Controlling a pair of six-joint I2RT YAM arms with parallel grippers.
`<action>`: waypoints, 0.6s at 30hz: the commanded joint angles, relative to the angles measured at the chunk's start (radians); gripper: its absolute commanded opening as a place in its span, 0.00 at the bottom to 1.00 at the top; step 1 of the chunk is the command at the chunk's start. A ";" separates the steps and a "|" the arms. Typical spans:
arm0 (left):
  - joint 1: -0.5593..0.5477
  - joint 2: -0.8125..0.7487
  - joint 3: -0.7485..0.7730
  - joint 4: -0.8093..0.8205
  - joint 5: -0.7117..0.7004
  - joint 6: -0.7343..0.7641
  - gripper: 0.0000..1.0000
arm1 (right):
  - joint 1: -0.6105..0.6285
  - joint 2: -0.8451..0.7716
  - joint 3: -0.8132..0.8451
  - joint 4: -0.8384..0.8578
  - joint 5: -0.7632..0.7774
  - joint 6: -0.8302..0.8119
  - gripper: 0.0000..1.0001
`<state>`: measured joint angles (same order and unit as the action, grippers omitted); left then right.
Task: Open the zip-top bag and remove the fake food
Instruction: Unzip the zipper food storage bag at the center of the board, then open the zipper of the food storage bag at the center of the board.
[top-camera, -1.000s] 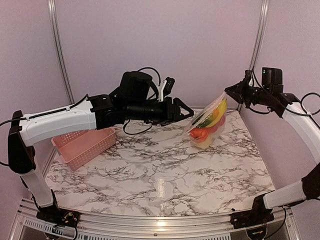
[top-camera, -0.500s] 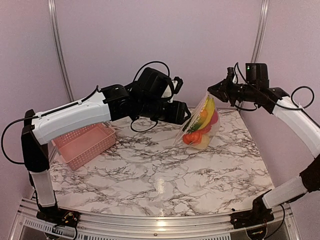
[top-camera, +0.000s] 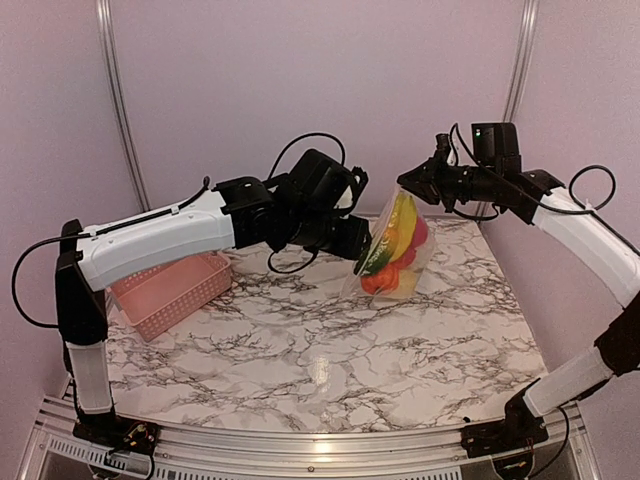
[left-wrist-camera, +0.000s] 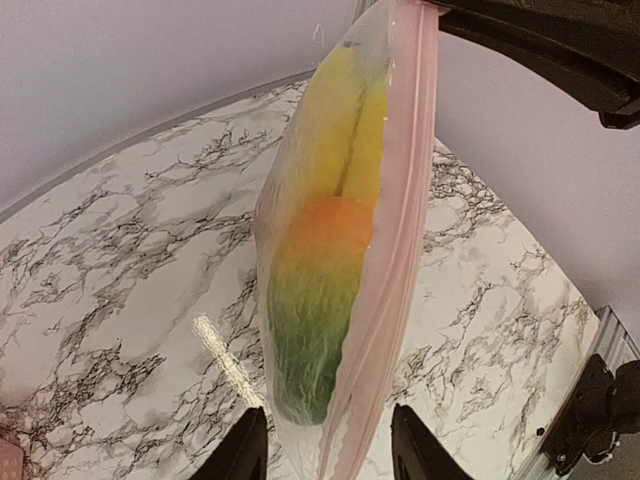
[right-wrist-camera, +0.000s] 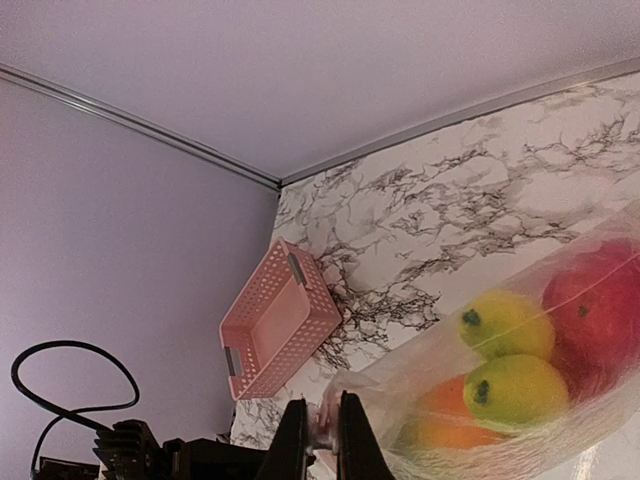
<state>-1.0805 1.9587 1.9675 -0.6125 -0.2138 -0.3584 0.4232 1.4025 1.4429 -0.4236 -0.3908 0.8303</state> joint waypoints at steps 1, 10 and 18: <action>-0.005 0.030 0.027 -0.028 -0.016 0.001 0.43 | 0.016 -0.004 0.036 0.029 0.010 0.016 0.00; -0.006 0.060 0.040 -0.023 -0.016 -0.002 0.42 | 0.015 -0.007 0.026 0.033 0.002 0.019 0.00; -0.004 0.088 0.071 -0.018 -0.038 -0.003 0.36 | 0.022 -0.008 0.017 0.040 -0.004 0.023 0.00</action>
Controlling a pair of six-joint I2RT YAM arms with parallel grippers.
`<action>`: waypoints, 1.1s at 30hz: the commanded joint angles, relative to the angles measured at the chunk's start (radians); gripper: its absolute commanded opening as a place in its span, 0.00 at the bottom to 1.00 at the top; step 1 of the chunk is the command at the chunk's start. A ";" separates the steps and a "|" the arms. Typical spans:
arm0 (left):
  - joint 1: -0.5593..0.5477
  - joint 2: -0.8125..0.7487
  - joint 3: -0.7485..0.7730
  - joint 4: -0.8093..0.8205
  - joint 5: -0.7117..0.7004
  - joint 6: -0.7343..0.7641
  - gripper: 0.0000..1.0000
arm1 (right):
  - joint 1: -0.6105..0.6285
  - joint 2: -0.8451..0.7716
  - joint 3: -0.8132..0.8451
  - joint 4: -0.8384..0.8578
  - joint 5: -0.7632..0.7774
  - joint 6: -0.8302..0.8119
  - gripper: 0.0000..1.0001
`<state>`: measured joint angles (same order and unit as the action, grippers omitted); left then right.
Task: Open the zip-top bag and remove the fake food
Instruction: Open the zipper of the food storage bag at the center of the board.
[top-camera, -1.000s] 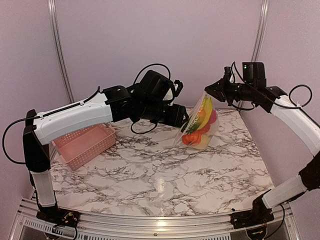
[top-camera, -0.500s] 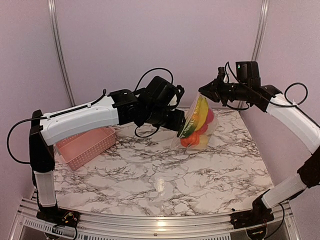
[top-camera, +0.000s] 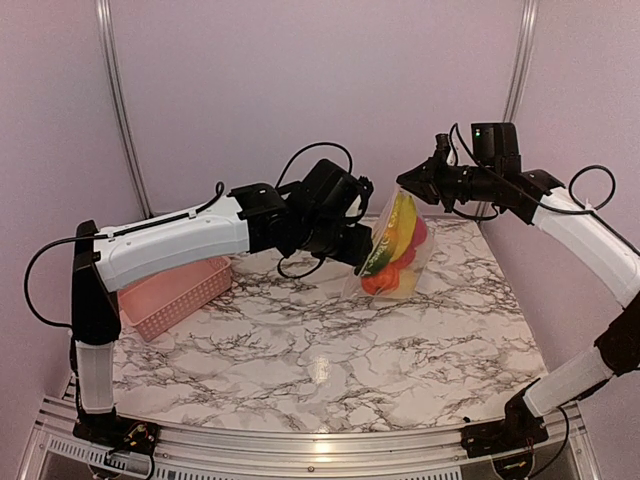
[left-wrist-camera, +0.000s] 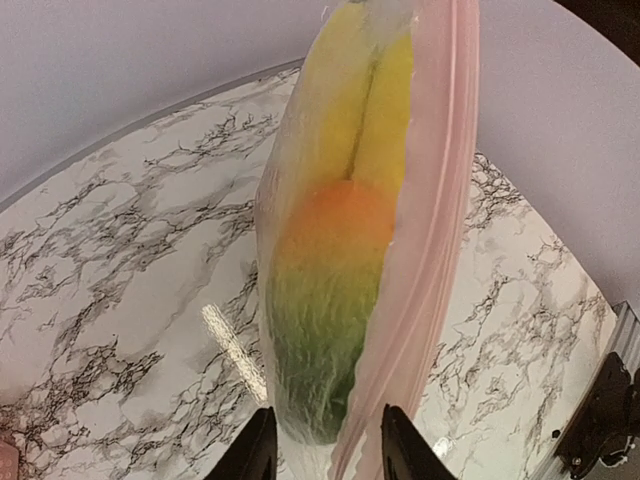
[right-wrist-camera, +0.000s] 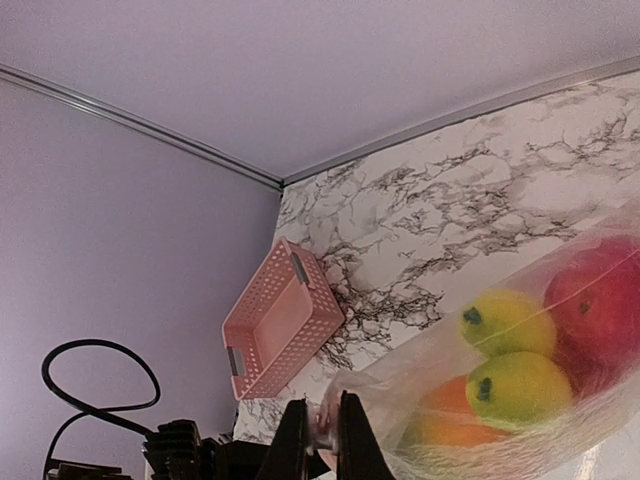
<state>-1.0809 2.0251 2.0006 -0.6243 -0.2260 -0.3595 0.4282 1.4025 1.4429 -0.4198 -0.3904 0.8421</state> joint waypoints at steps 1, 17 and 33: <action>-0.004 0.025 0.043 -0.005 -0.028 0.000 0.36 | 0.021 -0.007 0.016 0.035 -0.004 0.010 0.00; -0.004 0.064 0.089 0.004 0.001 -0.006 0.11 | 0.060 -0.004 0.005 0.044 0.011 0.005 0.00; -0.001 -0.051 -0.061 0.209 0.119 -0.252 0.00 | 0.066 -0.100 -0.022 0.000 0.125 -0.148 0.50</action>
<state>-1.0809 2.0380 1.9644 -0.5125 -0.1574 -0.5175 0.4835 1.3651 1.4231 -0.4026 -0.3279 0.7605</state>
